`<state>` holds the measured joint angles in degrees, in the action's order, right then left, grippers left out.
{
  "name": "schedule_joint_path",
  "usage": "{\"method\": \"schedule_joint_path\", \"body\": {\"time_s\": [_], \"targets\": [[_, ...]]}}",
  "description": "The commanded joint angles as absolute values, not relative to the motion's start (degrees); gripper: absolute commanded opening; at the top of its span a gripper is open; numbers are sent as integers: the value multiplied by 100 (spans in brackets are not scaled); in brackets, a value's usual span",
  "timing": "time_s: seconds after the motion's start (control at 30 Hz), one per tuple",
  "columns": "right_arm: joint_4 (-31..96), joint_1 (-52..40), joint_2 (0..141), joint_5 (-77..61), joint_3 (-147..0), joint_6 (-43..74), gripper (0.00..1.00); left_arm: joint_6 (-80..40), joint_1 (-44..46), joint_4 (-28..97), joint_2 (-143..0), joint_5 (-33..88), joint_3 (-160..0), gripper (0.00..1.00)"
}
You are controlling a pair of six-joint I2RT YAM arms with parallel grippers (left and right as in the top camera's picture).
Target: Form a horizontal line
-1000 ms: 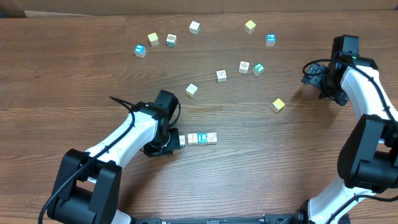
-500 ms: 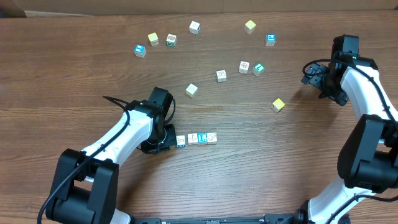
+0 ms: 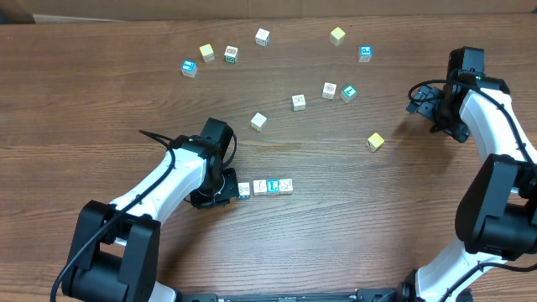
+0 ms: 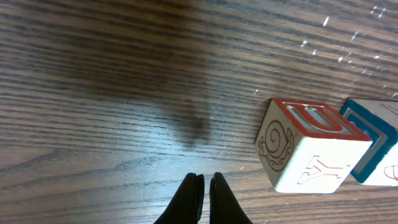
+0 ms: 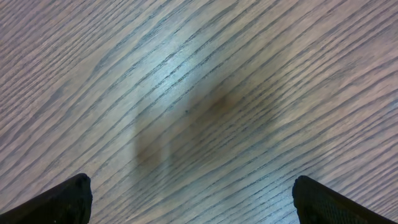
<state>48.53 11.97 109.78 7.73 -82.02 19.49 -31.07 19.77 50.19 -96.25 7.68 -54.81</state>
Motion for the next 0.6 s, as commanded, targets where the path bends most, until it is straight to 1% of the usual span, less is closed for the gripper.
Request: {"method": "schedule_joint_path", "body": {"time_s": [0.0,0.27,0.57], "targets": [[4827,1197,10855,792,-8322,1942,100,-2998,1946,5022,-9638,878,-5610,4],[4827,1197,10855,790,-8322,1942,100,-2998,1946,4626,-9638,1009,-5610,4],[4827,1197,10855,792,-8322,1942,100,-2998,1946,4574,-9638,1015,-5610,4]]}}
